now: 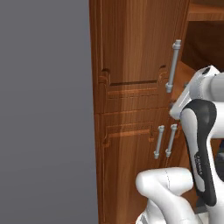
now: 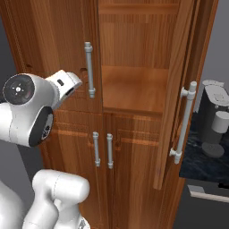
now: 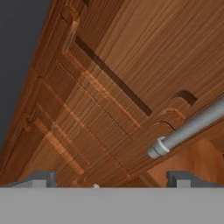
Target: Open the cabinet. Pick the spray and place it next to the sink. Then close the cabinet.
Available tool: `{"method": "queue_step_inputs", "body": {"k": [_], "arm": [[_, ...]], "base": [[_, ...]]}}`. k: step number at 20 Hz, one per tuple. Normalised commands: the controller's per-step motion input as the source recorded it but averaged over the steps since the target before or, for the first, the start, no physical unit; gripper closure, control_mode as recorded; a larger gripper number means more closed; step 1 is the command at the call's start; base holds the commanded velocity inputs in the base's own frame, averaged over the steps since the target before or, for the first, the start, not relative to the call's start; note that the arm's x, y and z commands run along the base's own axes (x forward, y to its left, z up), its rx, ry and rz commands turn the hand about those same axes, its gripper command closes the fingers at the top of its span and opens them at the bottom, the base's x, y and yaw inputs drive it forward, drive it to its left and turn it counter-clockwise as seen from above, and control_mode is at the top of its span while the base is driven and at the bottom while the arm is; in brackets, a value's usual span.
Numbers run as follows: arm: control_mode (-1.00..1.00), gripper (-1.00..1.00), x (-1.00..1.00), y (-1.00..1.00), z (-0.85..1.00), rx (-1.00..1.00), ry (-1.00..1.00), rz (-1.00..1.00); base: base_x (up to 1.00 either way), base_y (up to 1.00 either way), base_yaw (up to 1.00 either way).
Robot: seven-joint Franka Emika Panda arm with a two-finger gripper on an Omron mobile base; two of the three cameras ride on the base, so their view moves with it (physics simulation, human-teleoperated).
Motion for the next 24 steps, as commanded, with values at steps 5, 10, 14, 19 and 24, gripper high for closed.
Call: {"method": "queue_step_inputs", "body": {"k": [5,10,14,19,24], "arm": [[-1.0,-1.0,0.24,-0.05,0.33,0.3,0.0,-0.4],[-1.0,-1.0,0.23,-0.33,0.15,0.22,0.0,-0.47],[-1.0,-1.0,0.24,-0.04,0.0,0.27,0.0,-0.27],[-1.0,-1.0,0.22,-0.36,0.0,0.34,0.0,-0.11],[-1.0,-1.0,0.36,-0.29,-0.1,0.31,-0.01,-0.01]], "base": [[0.0,0.0,0.0],[0.0,0.0,0.0],[0.0,0.0,0.0],[0.0,0.0,0.0],[0.0,0.0,0.0]]}}
